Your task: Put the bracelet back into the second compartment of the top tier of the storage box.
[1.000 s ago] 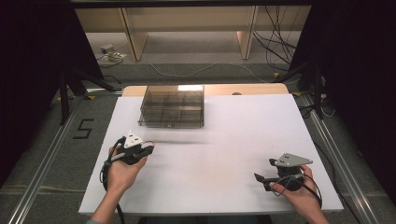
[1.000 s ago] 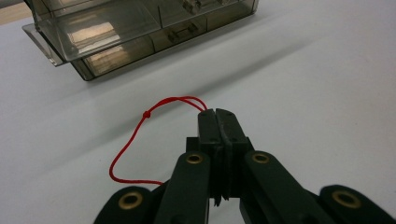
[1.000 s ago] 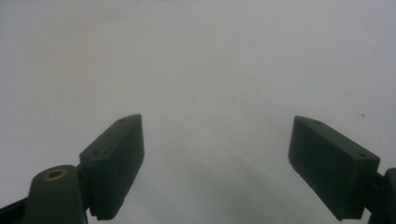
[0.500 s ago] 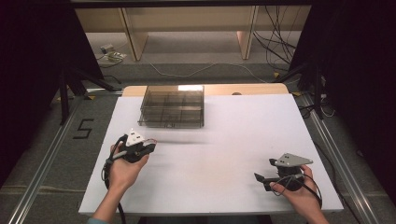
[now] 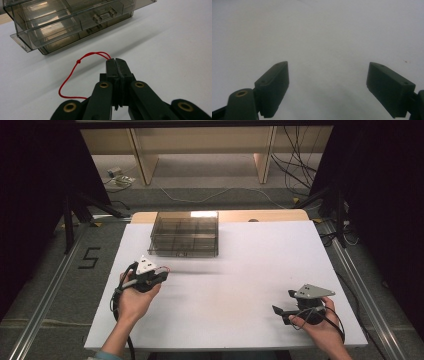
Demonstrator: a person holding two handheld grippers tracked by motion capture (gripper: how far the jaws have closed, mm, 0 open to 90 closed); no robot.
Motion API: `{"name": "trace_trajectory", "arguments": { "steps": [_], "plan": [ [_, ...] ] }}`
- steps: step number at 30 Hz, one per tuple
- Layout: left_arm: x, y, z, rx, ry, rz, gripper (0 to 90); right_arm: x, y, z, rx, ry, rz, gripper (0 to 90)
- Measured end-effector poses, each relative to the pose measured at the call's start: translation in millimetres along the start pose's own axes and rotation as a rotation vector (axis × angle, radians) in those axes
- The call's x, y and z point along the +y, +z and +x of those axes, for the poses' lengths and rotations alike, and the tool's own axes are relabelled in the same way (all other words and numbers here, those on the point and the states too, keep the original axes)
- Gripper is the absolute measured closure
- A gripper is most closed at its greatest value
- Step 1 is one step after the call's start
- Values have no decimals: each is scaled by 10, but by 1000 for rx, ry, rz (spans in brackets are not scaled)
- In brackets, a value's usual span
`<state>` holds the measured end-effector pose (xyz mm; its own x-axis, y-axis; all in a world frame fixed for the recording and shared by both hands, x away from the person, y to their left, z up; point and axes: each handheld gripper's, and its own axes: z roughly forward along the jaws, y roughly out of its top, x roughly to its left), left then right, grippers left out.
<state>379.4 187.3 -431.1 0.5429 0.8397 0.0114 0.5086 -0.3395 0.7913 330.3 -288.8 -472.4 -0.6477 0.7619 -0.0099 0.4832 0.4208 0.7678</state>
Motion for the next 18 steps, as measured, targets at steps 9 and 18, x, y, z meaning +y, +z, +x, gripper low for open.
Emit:
{"name": "trace_trajectory", "arguments": {
  "steps": [9,18],
  "plan": [
    [20,4,1,-1,1,-2,900,0,2,2,0,9,4,191],
    [66,19,-16,-4,5,-6,900,-1,6,-1,1,9,3,190]
  ]
}}
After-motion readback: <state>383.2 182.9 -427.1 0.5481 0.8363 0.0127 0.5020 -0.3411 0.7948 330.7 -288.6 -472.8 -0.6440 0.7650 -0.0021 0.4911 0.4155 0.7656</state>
